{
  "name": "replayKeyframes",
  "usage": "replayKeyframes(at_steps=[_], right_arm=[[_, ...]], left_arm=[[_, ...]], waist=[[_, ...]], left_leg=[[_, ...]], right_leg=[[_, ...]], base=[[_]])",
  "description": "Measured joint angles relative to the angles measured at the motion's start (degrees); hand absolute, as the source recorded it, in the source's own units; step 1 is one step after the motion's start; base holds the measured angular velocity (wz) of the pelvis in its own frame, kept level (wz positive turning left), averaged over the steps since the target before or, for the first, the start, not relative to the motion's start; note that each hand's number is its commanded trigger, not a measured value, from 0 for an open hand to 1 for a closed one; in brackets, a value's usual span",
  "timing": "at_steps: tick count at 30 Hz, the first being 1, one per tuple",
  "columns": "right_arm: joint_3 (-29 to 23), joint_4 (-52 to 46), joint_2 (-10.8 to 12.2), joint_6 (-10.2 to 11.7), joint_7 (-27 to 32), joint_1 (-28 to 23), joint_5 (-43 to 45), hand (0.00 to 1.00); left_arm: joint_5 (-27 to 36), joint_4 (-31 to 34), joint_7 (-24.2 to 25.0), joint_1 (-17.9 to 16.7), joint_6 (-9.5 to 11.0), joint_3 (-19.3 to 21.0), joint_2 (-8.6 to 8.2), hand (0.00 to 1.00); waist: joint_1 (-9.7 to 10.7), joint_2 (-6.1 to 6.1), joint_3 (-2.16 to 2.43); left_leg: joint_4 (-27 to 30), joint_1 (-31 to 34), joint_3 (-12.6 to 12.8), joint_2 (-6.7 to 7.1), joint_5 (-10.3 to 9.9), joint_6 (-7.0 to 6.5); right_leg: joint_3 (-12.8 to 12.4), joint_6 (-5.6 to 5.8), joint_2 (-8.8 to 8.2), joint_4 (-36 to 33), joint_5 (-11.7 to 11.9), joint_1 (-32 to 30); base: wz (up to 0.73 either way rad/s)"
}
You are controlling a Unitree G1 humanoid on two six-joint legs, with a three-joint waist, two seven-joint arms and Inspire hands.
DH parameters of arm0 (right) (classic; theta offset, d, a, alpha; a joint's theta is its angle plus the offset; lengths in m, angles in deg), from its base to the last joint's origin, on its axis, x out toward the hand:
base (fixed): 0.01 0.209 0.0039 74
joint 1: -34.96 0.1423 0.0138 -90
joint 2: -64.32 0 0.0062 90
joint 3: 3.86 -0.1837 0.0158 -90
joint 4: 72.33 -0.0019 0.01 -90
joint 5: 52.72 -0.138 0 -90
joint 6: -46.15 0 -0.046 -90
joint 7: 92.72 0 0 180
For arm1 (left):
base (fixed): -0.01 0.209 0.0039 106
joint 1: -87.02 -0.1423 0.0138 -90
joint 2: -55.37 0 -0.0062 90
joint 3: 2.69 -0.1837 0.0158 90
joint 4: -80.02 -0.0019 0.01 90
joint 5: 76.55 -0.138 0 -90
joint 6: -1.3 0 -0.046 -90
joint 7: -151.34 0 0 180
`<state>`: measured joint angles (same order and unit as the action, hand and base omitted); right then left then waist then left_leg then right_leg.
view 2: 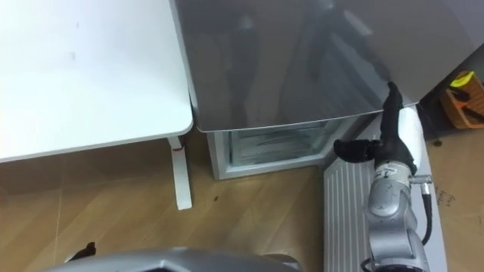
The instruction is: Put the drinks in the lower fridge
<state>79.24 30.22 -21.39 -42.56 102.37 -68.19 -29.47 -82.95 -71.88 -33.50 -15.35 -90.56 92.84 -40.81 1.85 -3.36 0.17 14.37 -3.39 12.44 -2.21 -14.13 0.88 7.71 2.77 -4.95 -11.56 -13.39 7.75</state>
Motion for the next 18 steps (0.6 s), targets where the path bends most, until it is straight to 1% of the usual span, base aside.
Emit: replayKeyframes(at_steps=[4,6,9,11,13,16,18], right_arm=[[-1.8,0.0,0.1,0.3,2.9,0.0,-0.6,0.0],[-3.0,0.1,0.1,0.4,5.8,0.0,-3.0,0.0],[-4.3,1.3,0.0,0.4,8.5,0.0,-5.8,0.0],[-5.2,2.1,0.1,0.4,9.2,-0.2,-7.8,0.0],[-7.2,2.2,0.1,0.4,9.4,-1.2,-10.1,0.0],[-9.4,3.1,0.1,0.5,9.4,-1.3,-13.5,0.0],[-11.6,4.5,0.0,0.6,9.4,-1.2,-14.4,0.0]], left_arm=[[0.0,0.1,-0.1,-0.5,0.0,1.1,-0.04,0.0],[0.0,0.1,-0.9,-0.9,0.0,1.1,-0.05,0.0],[0.0,0.1,-1.5,-1.3,-0.1,1.1,-0.07,0.0],[-0.1,0.1,-2.0,-1.4,-0.1,1.1,-0.08,0.0],[-0.6,0.5,-2.1,-1.7,-0.1,1.3,-0.06,0.0],[-0.9,0.7,-1.8,-2.3,-0.1,1.3,-0.05,0.0],[-1.4,0.7,-0.9,-2.7,-0.1,1.3,-0.02,0.0]], waist=[[0.3,0.2,0.16],[0.7,0.19,0.17],[1.0,0.12,0.21],[1.3,-0.07,0.2],[1.5,-0.19,0.25],[1.9,-0.6,0.09],[2.6,-0.85,0.03]], left_leg=[[-1.0,-0.1,0.1,0.14,0.4,0.06],[-1.3,-0.1,0.1,0.15,0.6,0.19],[-1.6,-0.4,0.1,0.19,0.8,0.23],[-1.6,-0.4,0.1,0.24,0.8,0.22],[-1.7,-0.7,0.1,0.27,0.8,0.21],[-1.8,-1.2,0.5,0.23,0.8,0.21],[-1.8,-1.3,1.3,0.19,0.8,0.21]], right_leg=[[-0.2,0.0,0.0,-0.1,0.0,-0.5],[-0.3,0.0,0.03,0.0,0.0,-0.7],[-0.4,-0.01,0.05,0.0,0.0,-0.6],[-0.4,-0.02,0.03,0.1,0.0,-0.6],[-0.4,-0.03,0.01,0.1,0.0,-0.4],[-0.6,-0.03,0.01,0.0,0.0,-0.2],[-1.4,-0.03,0.0,0.0,0.0,-0.4]], base=[[-0.04],[0.0],[-0.01],[0.0],[0.0],[-0.09],[-0.17]])
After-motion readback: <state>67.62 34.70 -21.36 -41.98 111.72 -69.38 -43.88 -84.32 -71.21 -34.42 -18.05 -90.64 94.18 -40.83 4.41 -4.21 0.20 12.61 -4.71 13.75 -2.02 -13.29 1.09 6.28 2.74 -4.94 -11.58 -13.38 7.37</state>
